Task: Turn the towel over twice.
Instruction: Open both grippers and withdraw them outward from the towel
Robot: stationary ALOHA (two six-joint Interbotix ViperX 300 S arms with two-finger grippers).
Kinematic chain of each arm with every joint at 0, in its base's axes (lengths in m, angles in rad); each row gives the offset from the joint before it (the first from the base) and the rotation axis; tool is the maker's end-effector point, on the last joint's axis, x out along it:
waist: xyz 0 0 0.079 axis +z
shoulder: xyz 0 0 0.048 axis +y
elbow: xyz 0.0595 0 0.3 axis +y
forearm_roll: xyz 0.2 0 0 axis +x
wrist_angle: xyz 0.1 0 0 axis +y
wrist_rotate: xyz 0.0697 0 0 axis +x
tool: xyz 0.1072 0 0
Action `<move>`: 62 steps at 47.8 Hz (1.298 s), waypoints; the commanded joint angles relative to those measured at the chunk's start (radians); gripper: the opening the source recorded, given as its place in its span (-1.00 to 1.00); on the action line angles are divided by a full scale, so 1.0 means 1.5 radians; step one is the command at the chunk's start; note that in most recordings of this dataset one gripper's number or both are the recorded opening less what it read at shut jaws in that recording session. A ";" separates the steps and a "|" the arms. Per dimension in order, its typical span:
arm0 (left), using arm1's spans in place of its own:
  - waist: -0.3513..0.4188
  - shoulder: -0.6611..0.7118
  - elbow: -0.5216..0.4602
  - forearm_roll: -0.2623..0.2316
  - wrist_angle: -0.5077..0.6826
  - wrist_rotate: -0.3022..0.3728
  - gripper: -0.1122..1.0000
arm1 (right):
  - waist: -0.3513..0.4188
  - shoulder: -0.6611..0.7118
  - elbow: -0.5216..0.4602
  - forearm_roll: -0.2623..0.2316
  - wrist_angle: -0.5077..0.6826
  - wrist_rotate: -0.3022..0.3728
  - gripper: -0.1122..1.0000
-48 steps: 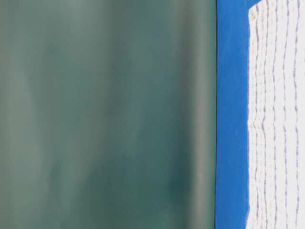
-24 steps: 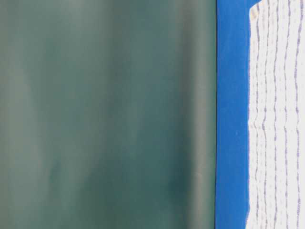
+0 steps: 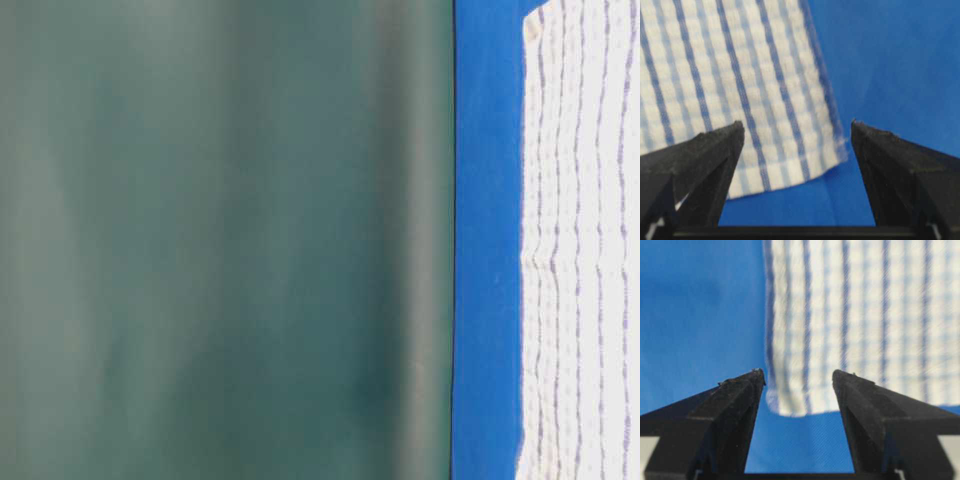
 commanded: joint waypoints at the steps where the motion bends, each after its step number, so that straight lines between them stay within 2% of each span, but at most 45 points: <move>1: 0.006 -0.039 -0.018 -0.001 0.004 0.000 0.63 | -0.015 -0.057 -0.017 -0.032 0.011 -0.001 0.31; 7: 0.018 -0.092 -0.013 -0.001 0.005 0.000 0.62 | -0.037 -0.122 -0.016 -0.080 0.024 -0.002 0.31; 17: 0.064 -0.188 -0.001 0.000 0.005 0.003 0.60 | -0.080 -0.226 -0.007 -0.137 0.060 -0.002 0.30; 22: 0.100 -0.250 0.010 0.000 0.005 0.008 0.60 | -0.098 -0.277 -0.002 -0.161 0.076 -0.002 0.30; 30: 0.150 -0.342 0.033 0.000 0.013 0.041 0.60 | -0.114 -0.362 0.000 -0.188 0.103 -0.005 0.30; 36: 0.168 -0.401 0.042 0.001 0.030 0.059 0.60 | -0.114 -0.410 0.003 -0.213 0.132 -0.005 0.29; 45: 0.189 -0.478 0.081 0.000 0.043 0.062 0.60 | -0.114 -0.475 0.027 -0.238 0.159 -0.006 0.29; 62: 0.197 -0.595 0.169 0.000 0.043 0.060 0.59 | -0.115 -0.588 0.129 -0.241 0.153 0.014 0.27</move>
